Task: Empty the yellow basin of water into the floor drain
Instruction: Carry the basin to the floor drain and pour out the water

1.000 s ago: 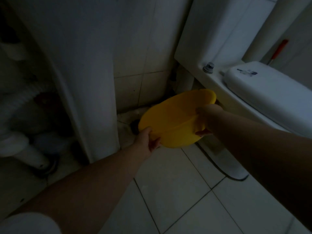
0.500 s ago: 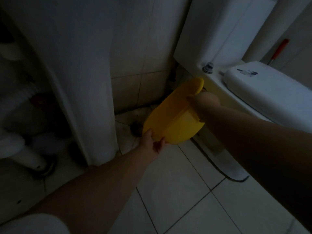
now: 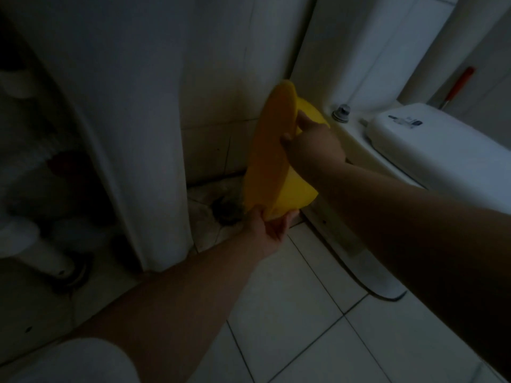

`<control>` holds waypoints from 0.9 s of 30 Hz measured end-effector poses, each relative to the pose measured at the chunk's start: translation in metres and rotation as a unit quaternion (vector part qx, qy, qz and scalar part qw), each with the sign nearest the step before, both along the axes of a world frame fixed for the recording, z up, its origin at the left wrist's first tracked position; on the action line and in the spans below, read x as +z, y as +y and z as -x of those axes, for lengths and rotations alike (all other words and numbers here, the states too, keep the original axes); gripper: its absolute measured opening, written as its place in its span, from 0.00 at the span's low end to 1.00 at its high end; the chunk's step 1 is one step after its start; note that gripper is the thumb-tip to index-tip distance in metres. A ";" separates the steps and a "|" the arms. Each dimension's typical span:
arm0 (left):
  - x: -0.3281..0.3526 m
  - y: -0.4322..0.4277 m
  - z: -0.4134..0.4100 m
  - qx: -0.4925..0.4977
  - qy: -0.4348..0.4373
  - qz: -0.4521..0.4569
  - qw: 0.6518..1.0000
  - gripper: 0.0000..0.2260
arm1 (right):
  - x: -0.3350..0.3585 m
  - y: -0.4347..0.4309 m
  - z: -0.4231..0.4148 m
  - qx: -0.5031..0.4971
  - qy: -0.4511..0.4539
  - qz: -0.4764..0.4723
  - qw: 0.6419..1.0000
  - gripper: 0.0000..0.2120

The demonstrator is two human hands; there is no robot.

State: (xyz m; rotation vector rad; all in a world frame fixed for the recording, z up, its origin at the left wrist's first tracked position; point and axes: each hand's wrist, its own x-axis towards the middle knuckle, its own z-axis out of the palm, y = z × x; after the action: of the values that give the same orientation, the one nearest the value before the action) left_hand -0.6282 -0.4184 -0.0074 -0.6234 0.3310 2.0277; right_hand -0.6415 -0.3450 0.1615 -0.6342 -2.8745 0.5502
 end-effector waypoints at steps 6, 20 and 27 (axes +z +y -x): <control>0.023 0.016 -0.003 -0.016 -0.034 -0.016 0.999 0.22 | 0.004 -0.023 -0.011 0.057 0.066 -0.182 0.980 0.25; 0.009 0.017 -0.042 -0.162 -0.018 0.073 0.984 0.16 | -0.019 0.012 -0.044 0.008 0.003 -0.184 0.983 0.27; -0.004 0.016 -0.060 -0.244 0.015 0.147 0.958 0.15 | -0.035 0.031 -0.069 -0.004 -0.024 -0.184 0.983 0.26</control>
State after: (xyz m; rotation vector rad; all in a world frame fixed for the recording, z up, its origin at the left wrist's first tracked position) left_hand -0.5677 -0.4028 -0.0116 -0.6185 0.7402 1.5239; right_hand -0.5727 -0.3139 0.1267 -0.6009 -2.9023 -0.0027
